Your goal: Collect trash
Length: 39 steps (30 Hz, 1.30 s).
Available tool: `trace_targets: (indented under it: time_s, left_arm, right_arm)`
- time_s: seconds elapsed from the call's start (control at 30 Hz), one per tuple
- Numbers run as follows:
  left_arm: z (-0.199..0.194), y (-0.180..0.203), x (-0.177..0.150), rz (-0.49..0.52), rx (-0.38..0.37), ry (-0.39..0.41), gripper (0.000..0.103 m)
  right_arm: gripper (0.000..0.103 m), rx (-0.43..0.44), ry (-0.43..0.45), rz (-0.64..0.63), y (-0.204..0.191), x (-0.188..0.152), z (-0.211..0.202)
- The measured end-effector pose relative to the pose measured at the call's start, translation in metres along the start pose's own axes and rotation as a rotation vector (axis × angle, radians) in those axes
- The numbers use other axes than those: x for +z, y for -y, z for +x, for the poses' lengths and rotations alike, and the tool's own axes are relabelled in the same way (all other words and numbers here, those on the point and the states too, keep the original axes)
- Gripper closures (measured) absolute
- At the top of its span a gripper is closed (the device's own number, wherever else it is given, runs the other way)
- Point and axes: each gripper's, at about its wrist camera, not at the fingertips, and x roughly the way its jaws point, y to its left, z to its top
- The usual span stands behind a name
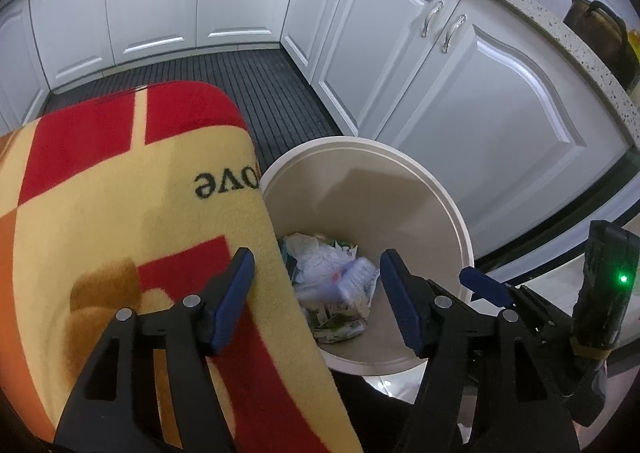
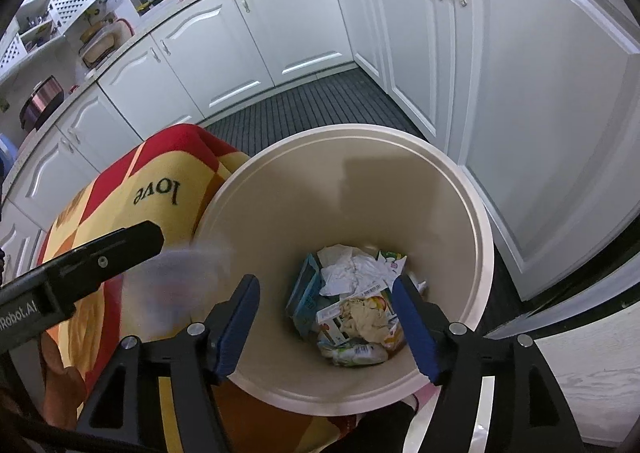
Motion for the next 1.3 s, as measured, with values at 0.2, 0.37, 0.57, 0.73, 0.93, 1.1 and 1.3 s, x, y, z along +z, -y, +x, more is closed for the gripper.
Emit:
trace_targets:
  time_s: [0.2, 0.37, 0.57, 0.73, 0.93, 1.1, 1.3]
  left_arm:
    - [-0.009, -0.005, -0.005, 0.001, 0.018, 0.016, 0.039]
    - [-0.023, -0.009, -0.012, 0.005, 0.051, 0.055, 0.039]
    - [-0.051, -0.016, -0.024, 0.005, 0.101, 0.124, 0.039]
    - [-0.078, -0.025, -0.036, -0.002, 0.138, 0.177, 0.039]
    - [-0.119, -0.032, -0.051, -0.015, 0.202, 0.29, 0.039]
    - [-0.148, -0.031, -0.061, -0.008, 0.227, 0.377, 0.038]
    - [-0.178, -0.027, -0.075, 0.018, 0.234, 0.465, 0.026]
  right_arm:
    - [0.036, -0.01, 0.007, 0.003, 0.001, -0.003, -0.005]
    - [0.036, -0.03, 0.038, -0.025, -0.01, -0.008, -0.015]
    - [0.036, -0.029, 0.075, -0.055, -0.027, -0.016, -0.027]
    - [0.028, -0.013, 0.117, -0.054, -0.041, -0.02, -0.042]
    - [0.027, -0.033, 0.203, -0.094, -0.065, -0.025, -0.073]
    - [0.023, -0.053, 0.279, -0.121, -0.082, -0.031, -0.099]
    - [0.014, -0.07, 0.402, -0.152, -0.099, -0.034, -0.137]
